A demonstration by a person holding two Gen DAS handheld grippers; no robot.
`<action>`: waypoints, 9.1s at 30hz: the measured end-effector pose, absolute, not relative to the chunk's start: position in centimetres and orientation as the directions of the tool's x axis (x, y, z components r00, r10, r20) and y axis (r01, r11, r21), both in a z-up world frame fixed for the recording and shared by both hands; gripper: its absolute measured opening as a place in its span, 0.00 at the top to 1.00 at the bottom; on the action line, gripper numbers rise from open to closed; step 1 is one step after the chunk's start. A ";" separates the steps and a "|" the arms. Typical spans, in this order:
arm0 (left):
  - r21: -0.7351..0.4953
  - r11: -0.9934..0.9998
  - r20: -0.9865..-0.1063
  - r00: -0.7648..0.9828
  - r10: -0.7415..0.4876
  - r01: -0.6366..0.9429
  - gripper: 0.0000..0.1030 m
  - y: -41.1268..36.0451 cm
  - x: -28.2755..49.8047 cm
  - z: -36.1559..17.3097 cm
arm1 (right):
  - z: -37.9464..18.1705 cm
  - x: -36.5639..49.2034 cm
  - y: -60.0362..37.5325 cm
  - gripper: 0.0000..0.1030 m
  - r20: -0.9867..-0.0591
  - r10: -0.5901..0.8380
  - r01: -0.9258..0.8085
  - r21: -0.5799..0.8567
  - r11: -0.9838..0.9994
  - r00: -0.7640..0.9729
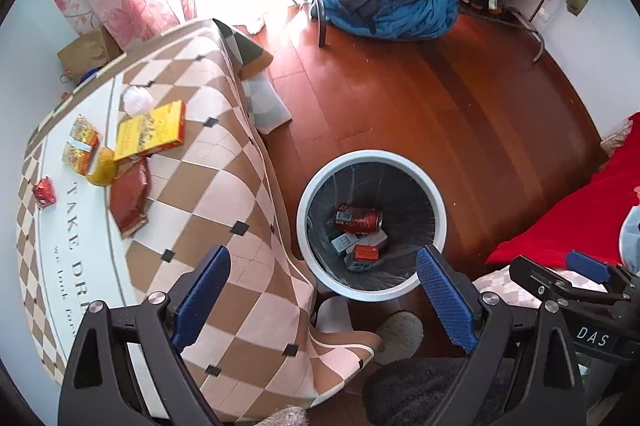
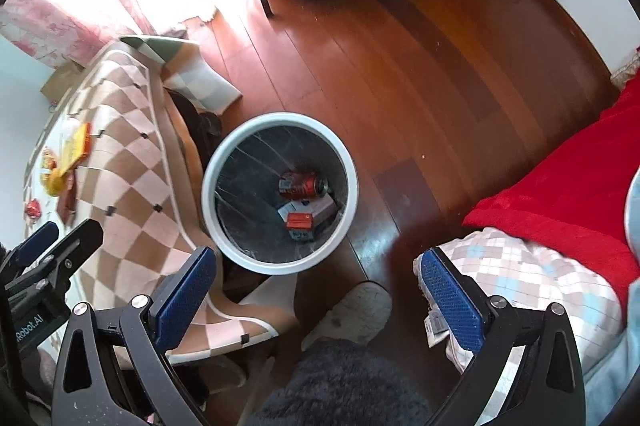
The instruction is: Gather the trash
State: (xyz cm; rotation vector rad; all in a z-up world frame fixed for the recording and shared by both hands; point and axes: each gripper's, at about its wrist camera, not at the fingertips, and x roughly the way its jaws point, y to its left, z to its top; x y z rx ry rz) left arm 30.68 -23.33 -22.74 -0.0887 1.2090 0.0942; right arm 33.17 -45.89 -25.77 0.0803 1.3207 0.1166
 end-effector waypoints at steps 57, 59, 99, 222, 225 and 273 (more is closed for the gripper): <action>0.081 0.891 -0.932 0.283 0.226 -0.446 0.64 19.4 29.4 -29.8 | -31.4 37.4 -1.7 0.42 -0.976 0.121 -0.448 0.027 0.894 0.183; 0.071 0.890 -0.926 0.301 0.226 -0.451 0.72 19.3 28.9 -29.4 | -31.3 37.2 -1.6 0.49 -0.976 0.124 -0.456 0.030 0.890 0.179; 0.004 0.980 -0.766 0.629 0.131 -0.200 0.88 -3.7 18.9 -12.7 | -15.1 26.5 -21.7 0.56 -0.813 0.485 -0.413 0.340 0.845 0.322; 0.190 0.753 -0.930 0.131 0.344 -0.630 0.01 12.7 27.1 -28.9 | -30.6 43.2 -2.4 0.00 -0.987 -0.053 -0.773 -0.154 0.615 0.155; 0.170 0.751 -0.935 0.137 0.327 -0.638 0.01 13.4 27.9 -29.3 | -31.1 43.7 -0.7 0.00 -0.988 -0.029 -0.821 -0.140 0.554 0.149; 0.019 0.835 -0.907 0.341 0.245 -0.550 0.98 14.6 30.4 -26.5 | -29.9 40.9 -2.3 0.33 -0.992 0.062 -0.742 -0.042 0.669 0.112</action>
